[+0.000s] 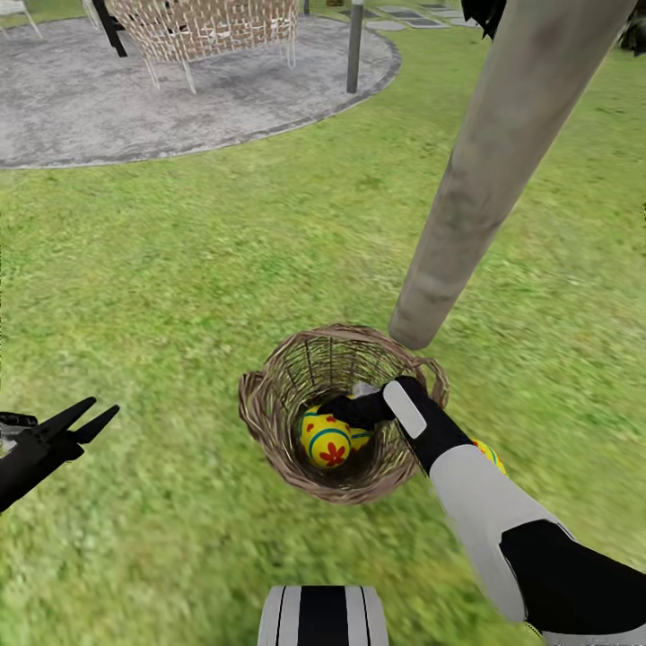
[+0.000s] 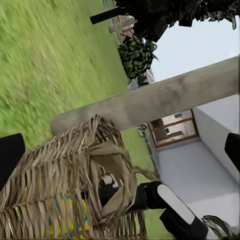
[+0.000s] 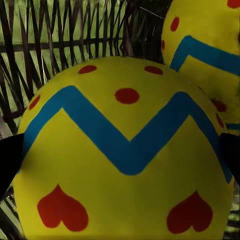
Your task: Take the three Easter eggs out of the wicker basket on the lawn in the garden, then place them on the lawn next to a single tree (choose any tree) so that all three eggs are next to the same tree and none are left in the basket.
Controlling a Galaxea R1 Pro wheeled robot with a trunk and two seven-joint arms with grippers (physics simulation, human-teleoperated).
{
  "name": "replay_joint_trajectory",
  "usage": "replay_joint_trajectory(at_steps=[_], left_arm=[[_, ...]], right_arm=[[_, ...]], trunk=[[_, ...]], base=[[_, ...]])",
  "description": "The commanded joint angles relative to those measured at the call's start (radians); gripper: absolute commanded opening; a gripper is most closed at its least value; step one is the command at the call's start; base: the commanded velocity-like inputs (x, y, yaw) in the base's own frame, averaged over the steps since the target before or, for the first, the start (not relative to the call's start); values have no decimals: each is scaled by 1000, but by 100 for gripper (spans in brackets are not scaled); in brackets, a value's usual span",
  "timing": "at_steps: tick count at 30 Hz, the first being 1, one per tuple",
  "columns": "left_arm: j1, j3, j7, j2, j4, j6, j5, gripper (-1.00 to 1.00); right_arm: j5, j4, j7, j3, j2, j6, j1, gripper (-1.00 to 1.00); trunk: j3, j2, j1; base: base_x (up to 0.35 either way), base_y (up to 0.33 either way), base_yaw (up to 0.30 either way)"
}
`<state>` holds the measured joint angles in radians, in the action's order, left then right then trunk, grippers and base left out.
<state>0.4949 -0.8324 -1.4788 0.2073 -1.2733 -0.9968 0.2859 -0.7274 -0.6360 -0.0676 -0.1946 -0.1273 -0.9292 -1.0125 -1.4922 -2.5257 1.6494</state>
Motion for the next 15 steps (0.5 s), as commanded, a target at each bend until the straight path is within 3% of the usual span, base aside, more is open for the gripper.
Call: replay_joint_trajectory(at_steps=[1, 6, 11, 15], left_arm=[[1, 2, 0, 1, -2, -3, 0, 100], [4, 3, 1, 4, -2, -5, -3, 100], [4, 3, 2, 6, -2, -5, -5, 100], [5, 3, 59, 8, -3, -8, -3, 100]], right_arm=[[-2, -4, 0, 0, 8, 0, 0, -100], [1, -33, 0, -7, 11, 2, 0, -100], [0, -256, 2, -8, 19, -2, 44, -100], [-12, -500, 1, -6, 74, -80, 141, -100]], trunk=[[4, 0, 0], [23, 1, -3], [43, 3, -5], [58, 4, -7]], base=[[0, 0, 0], [0, 0, 0], [0, 0, 0], [-17, 0, 0]])
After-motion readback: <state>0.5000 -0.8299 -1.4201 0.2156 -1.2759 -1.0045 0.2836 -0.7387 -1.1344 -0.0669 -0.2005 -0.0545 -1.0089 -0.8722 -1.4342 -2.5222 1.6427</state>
